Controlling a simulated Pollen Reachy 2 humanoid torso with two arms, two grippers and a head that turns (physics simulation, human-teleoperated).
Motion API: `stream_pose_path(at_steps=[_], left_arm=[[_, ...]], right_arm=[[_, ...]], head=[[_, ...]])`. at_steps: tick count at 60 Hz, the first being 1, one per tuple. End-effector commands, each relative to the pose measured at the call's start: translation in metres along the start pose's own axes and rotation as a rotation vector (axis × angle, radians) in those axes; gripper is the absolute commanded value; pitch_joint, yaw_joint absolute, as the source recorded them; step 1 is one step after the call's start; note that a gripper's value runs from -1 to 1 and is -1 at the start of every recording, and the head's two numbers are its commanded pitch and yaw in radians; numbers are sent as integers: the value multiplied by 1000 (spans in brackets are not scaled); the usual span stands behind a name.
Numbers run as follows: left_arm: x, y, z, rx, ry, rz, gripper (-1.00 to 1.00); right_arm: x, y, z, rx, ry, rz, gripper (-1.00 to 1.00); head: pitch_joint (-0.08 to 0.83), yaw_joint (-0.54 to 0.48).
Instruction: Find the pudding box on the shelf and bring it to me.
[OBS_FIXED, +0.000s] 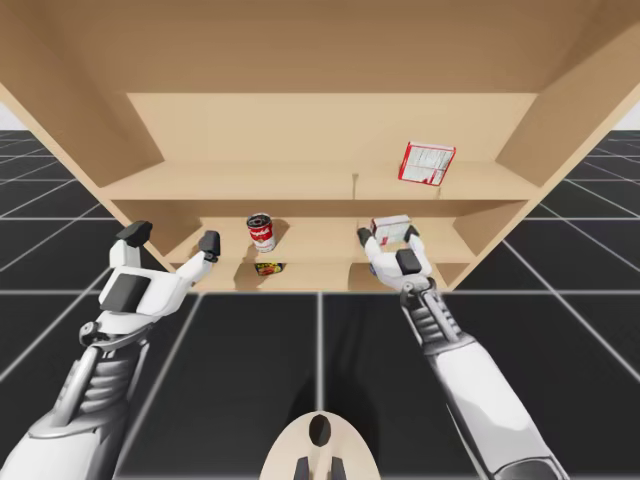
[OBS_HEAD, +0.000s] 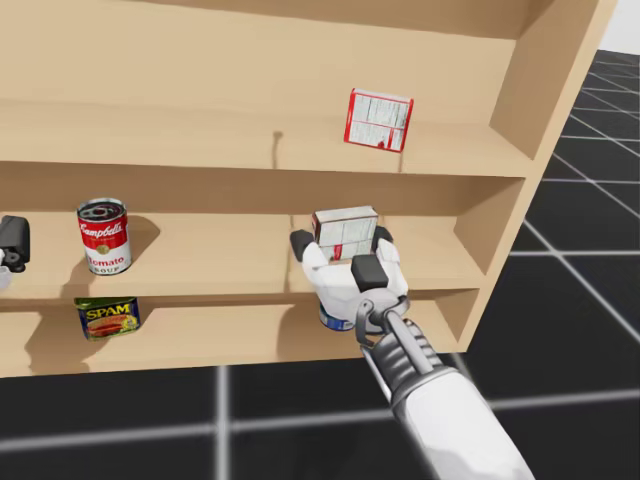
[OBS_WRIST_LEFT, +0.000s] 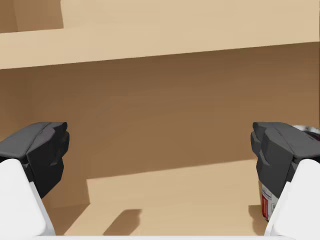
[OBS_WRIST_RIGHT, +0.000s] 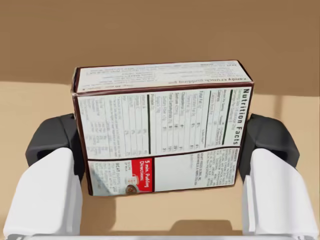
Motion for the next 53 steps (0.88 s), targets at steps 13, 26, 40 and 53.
stream_pose_path(at_steps=[13,26,40,53], left_arm=[[0,0,0,1,-1,-2,-1000],[0,0,0,2,-1,-2,-1000],[0,0,0,3,-2,-3,-1000],[1,1,-1,6,-5,0,-1000]], right_arm=[[19,6,14,17,-67,1,1000],[50,12,36,29,-157,30,1000],[55,17,62,50,-166,34,1000],[45,14,105,80,-159,58,1000]], head=[[432,-209],[429,-214],[427,-215],[428,-212]])
